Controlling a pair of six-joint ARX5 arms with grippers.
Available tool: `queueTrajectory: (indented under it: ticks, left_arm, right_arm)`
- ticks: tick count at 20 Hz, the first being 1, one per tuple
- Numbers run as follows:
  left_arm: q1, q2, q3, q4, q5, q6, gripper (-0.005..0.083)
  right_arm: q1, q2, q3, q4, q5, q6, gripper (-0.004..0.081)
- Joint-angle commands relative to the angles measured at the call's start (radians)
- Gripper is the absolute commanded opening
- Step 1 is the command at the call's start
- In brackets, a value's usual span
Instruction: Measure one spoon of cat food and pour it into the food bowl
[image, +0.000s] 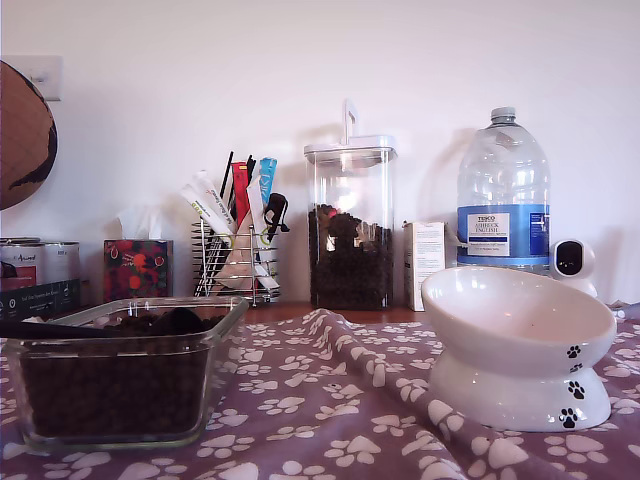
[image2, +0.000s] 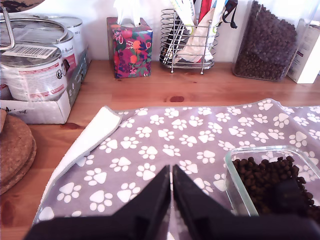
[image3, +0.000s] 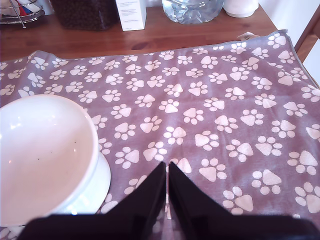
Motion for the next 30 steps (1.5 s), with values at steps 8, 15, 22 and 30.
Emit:
queueTrajectory:
  ticks: [8, 15, 22, 30]
  left_arm:
    - [-0.004, -0.002, -0.02, -0.066, 0.187, -0.081, -0.0019]
    - [-0.091, 0.005, -0.005, -0.015, 0.279, -0.142, -0.0019]
    - [-0.319, 0.166, 0.037, 0.019, 0.224, 0.015, -0.0019]
    - [-0.443, 0.431, 0.037, 0.258, 0.206, 0.102, 0.004]
  right_arm:
    - [0.004, -0.002, -0.002, 0.062, -0.018, 0.009, -0.0013]
    - [0.035, 0.007, -0.001, 0.135, -0.15, 0.209, -0.0013]
    - [0.138, 0.046, -0.001, 0.167, -0.146, 0.209, -0.0013]
    - [0.175, 0.054, -0.001, 0.171, -0.145, 0.209, -0.0013]
